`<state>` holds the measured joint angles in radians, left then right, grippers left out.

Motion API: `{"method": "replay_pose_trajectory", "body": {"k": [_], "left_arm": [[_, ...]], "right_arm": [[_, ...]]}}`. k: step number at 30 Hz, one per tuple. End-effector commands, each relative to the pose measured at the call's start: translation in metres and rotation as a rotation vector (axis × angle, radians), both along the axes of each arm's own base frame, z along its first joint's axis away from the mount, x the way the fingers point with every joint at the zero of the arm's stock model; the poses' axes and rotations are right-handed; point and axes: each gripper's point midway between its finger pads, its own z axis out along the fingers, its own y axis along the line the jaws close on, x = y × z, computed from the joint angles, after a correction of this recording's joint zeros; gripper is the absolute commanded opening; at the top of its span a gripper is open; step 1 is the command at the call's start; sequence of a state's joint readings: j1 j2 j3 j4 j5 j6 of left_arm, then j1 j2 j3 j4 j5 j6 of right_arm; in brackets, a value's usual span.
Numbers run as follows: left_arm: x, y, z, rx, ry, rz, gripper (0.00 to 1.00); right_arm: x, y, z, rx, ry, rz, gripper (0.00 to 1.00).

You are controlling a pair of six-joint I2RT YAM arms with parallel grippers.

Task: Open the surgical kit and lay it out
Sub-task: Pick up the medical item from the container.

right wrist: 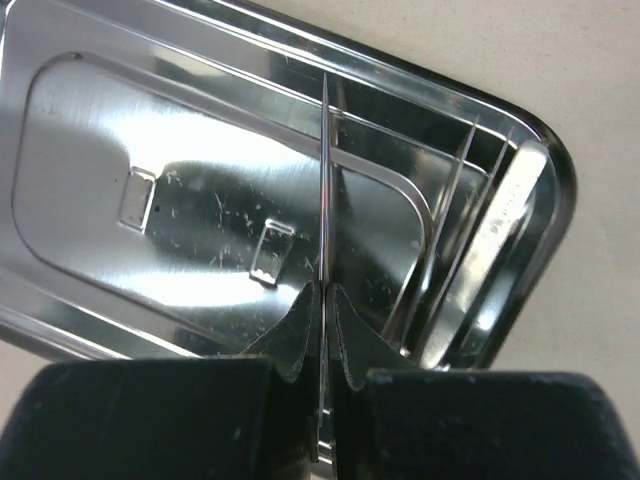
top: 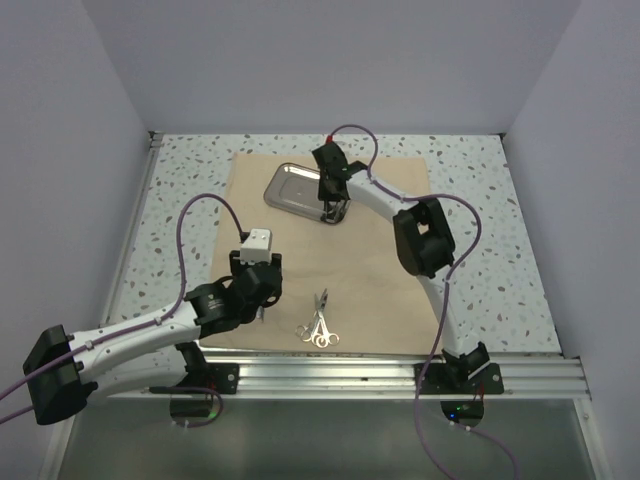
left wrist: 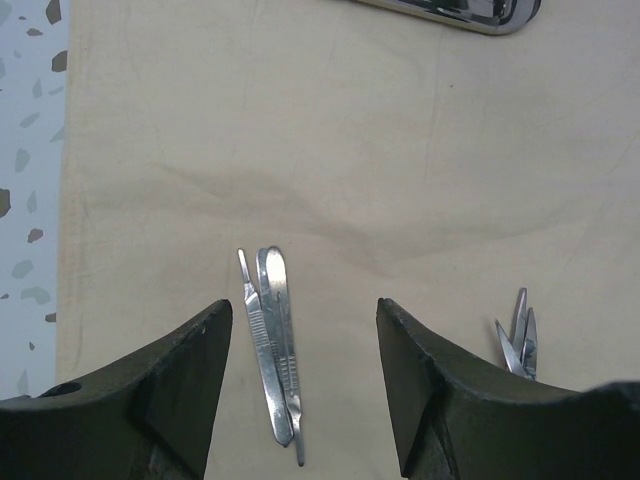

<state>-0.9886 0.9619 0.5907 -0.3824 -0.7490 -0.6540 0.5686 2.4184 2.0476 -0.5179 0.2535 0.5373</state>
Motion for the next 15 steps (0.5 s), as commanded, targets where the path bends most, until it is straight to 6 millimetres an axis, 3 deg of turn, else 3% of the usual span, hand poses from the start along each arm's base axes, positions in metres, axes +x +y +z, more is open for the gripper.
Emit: {"method": "replay_pose_trajectory", "body": {"k": [1, 2, 3, 4, 5, 6, 7, 8, 9, 10, 11, 12, 13, 15], "left_arm": [[0.005, 0.004, 0.002, -0.016, -0.032, 0.047, 0.63], [0.006, 0.004, 0.003, -0.017, -0.034, 0.048, 0.63], [0.006, 0.004, 0.003, -0.019, -0.034, 0.047, 0.63], [0.005, 0.003, 0.003, -0.018, -0.033, 0.046, 0.63], [0.005, 0.003, 0.002, -0.019, -0.031, 0.044, 0.63], [0.005, 0.003, 0.003, -0.018, -0.032, 0.042, 0.63], [0.005, 0.003, 0.002, -0.017, -0.030, 0.041, 0.63], [0.005, 0.002, 0.003, -0.022, -0.031, 0.039, 0.63], [0.005, 0.002, 0.003, -0.021, -0.030, 0.034, 0.63], [0.005, 0.001, 0.003, -0.022, -0.030, 0.032, 0.63], [0.005, 0.001, 0.002, -0.020, -0.028, 0.031, 0.63], [0.005, 0.001, 0.002, -0.020, -0.027, 0.030, 0.63], [0.005, 0.001, 0.002, -0.021, -0.027, 0.028, 0.63], [0.004, 0.000, 0.002, -0.025, -0.027, 0.022, 0.62]], "right_arm": [[0.003, -0.009, 0.089, 0.034, -0.162, -0.007, 0.00], [-0.001, -0.014, 0.100, 0.031, -0.183, -0.011, 0.00], [-0.006, -0.020, 0.140, 0.058, -0.247, -0.022, 0.00], [-0.015, -0.033, 0.134, 0.020, -0.240, -0.040, 0.00], [-0.022, -0.041, 0.144, 0.017, -0.255, -0.049, 0.00], [-0.031, -0.049, 0.176, 0.045, -0.312, -0.062, 0.00], [-0.047, -0.061, 0.164, 0.014, -0.287, -0.066, 0.00], [-0.054, -0.071, 0.169, 0.008, -0.301, -0.086, 0.00], [-0.068, -0.082, 0.192, 0.029, -0.340, -0.099, 0.00], [-0.086, -0.094, 0.171, -0.005, -0.298, -0.103, 0.00], [-0.095, -0.106, 0.169, -0.024, -0.298, -0.120, 0.00], [-0.111, -0.117, 0.187, -0.005, -0.334, -0.134, 0.00], [-0.130, -0.132, 0.159, -0.045, -0.281, -0.144, 0.00], [-0.153, -0.147, 0.149, -0.046, -0.266, -0.160, 0.00]]}}
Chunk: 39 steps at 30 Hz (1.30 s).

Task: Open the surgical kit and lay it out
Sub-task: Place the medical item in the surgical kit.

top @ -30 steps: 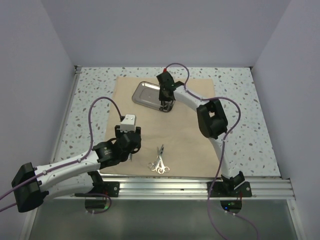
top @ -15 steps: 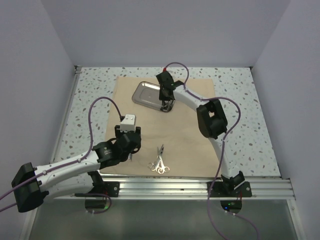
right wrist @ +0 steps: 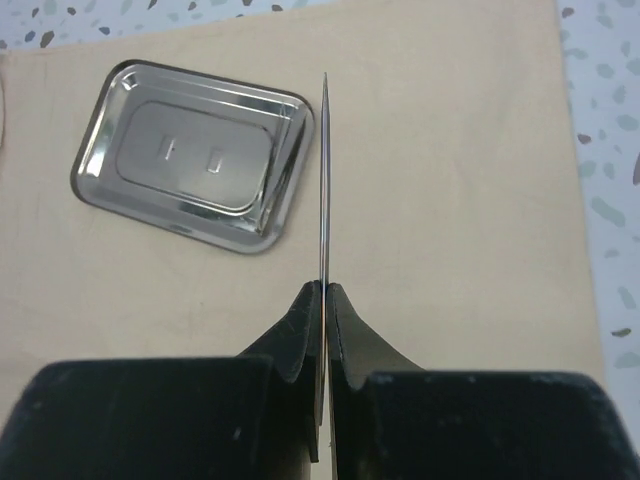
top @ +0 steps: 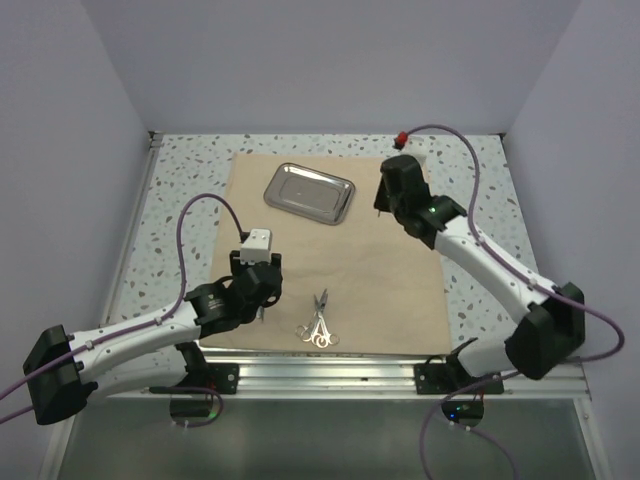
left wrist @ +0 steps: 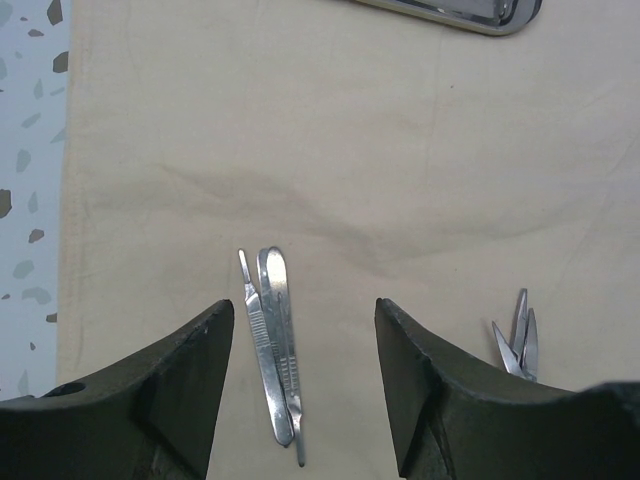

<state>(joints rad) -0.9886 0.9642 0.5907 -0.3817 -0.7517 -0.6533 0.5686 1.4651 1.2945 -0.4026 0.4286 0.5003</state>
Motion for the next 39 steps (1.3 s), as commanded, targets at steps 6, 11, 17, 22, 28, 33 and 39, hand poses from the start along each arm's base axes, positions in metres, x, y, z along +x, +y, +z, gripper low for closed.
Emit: {"method": "replay_pose_trajectory", "body": {"k": [6, 11, 17, 22, 28, 33, 39], "left_arm": [[0.004, -0.001, 0.004, -0.037, -0.030, 0.016, 0.62], [0.004, -0.001, 0.003, -0.034, -0.030, 0.016, 0.62], [0.005, -0.001, 0.002, -0.025, -0.026, 0.019, 0.62], [0.005, 0.000, 0.001, -0.018, -0.025, 0.023, 0.62], [0.005, 0.000, 0.000, -0.015, -0.025, 0.028, 0.62], [0.005, 0.001, 0.000, -0.010, -0.026, 0.031, 0.62], [0.005, 0.000, 0.002, -0.028, -0.030, 0.026, 0.62]], "right_arm": [[-0.098, -0.053, -0.094, 0.024, 0.174, -0.074, 0.00], [-0.131, -0.063, -0.131, 0.070, 0.248, -0.094, 0.00], [-0.157, -0.059, -0.160, 0.130, 0.348, -0.082, 0.00], [-0.182, -0.063, -0.175, 0.132, 0.447, -0.075, 0.00], [-0.199, -0.073, -0.164, 0.106, 0.460, -0.058, 0.81], [-0.180, -0.066, -0.120, 0.135, 0.363, -0.038, 0.95], [-0.101, 0.001, -0.073, 0.231, 0.243, 0.088, 0.94]]}}
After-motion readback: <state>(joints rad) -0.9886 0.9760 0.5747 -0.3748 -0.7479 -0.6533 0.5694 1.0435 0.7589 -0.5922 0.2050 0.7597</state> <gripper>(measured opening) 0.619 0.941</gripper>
